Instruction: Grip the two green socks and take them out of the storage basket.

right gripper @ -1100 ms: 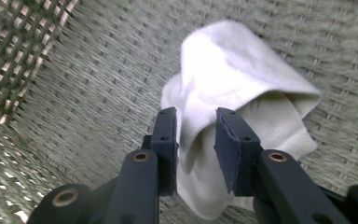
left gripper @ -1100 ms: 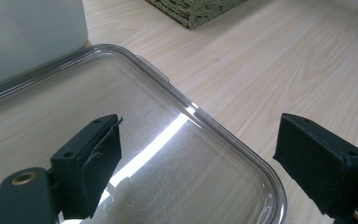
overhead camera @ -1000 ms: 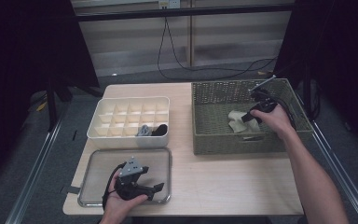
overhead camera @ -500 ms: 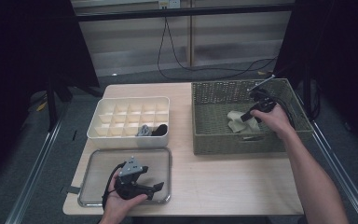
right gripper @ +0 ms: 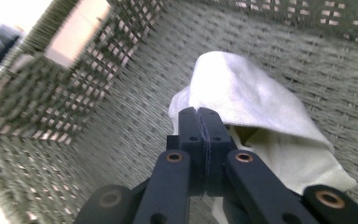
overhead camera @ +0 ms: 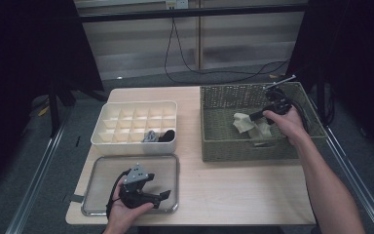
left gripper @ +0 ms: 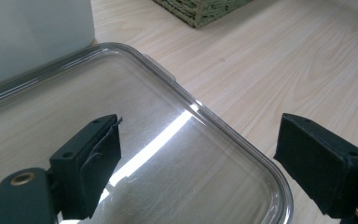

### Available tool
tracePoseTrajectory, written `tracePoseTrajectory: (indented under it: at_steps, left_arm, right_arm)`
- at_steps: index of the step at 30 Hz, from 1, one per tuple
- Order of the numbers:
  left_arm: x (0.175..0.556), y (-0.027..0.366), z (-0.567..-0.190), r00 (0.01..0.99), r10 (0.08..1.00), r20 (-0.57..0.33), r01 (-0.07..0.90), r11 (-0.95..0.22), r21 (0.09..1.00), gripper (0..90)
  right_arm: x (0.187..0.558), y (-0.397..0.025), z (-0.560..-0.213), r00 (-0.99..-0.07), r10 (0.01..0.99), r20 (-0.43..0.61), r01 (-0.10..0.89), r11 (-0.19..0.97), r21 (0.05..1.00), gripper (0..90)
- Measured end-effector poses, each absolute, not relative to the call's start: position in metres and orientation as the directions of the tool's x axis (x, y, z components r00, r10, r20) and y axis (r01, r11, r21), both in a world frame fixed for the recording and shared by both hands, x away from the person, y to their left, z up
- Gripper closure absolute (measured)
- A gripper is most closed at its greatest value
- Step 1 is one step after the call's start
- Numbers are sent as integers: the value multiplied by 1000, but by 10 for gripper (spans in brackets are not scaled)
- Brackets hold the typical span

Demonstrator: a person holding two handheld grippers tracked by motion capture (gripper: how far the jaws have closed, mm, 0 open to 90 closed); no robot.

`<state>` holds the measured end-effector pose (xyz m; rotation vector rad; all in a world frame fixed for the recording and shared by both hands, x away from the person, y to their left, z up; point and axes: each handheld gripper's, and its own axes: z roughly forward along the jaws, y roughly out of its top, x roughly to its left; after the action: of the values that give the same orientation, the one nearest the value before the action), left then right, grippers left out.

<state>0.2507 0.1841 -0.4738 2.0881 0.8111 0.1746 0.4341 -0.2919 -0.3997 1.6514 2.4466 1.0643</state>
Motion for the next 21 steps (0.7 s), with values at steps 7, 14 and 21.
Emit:
tracePoseTrajectory:
  at_steps: [7, 14, 21]
  left_arm:
    - [250, 184, -474, 779, 606, -164, 482, -410, 774, 141]
    - [250, 184, -473, 776, 609, -165, 486, -409, 773, 141]
    - [250, 184, -473, 776, 609, -166, 486, -408, 773, 141]
  right_arm:
    - [429, -293, -391, -468, 805, 364, 780, 184, 598, 897]
    - [425, -293, -386, -480, 796, 369, 758, 163, 632, 898]
    - [423, -295, -374, -493, 784, 377, 732, 139, 667, 898]
